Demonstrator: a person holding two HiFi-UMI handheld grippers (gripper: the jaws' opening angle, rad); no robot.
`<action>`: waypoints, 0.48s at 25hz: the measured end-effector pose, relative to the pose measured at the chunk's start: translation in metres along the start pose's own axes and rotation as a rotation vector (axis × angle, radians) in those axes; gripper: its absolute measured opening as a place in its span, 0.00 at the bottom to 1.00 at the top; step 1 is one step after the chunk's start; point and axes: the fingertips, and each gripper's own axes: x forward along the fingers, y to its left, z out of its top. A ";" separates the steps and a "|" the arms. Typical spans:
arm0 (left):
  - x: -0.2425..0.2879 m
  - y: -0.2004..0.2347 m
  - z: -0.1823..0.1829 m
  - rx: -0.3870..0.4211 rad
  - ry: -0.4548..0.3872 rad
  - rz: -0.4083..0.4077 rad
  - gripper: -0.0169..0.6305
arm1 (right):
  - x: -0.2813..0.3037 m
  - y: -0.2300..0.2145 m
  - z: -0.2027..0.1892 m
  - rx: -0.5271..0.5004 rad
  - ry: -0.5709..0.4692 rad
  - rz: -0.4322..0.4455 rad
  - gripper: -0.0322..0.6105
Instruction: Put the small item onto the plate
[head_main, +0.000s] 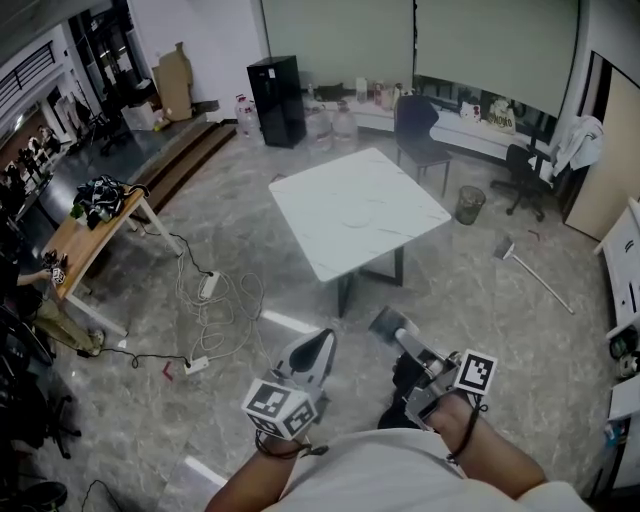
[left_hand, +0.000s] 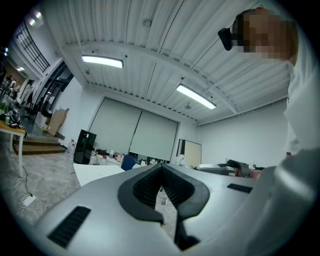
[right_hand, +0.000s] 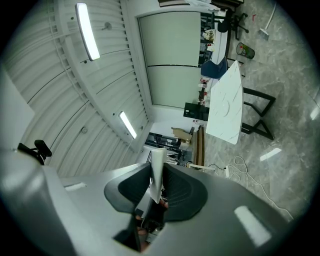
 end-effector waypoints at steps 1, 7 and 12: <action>0.007 0.004 0.000 0.002 0.001 0.006 0.03 | 0.004 -0.004 0.007 0.005 0.002 0.001 0.17; 0.067 0.027 -0.002 -0.001 0.014 0.032 0.03 | 0.033 -0.030 0.062 0.025 0.020 0.008 0.17; 0.130 0.045 -0.003 -0.008 0.008 0.062 0.03 | 0.057 -0.056 0.120 0.034 0.049 0.004 0.17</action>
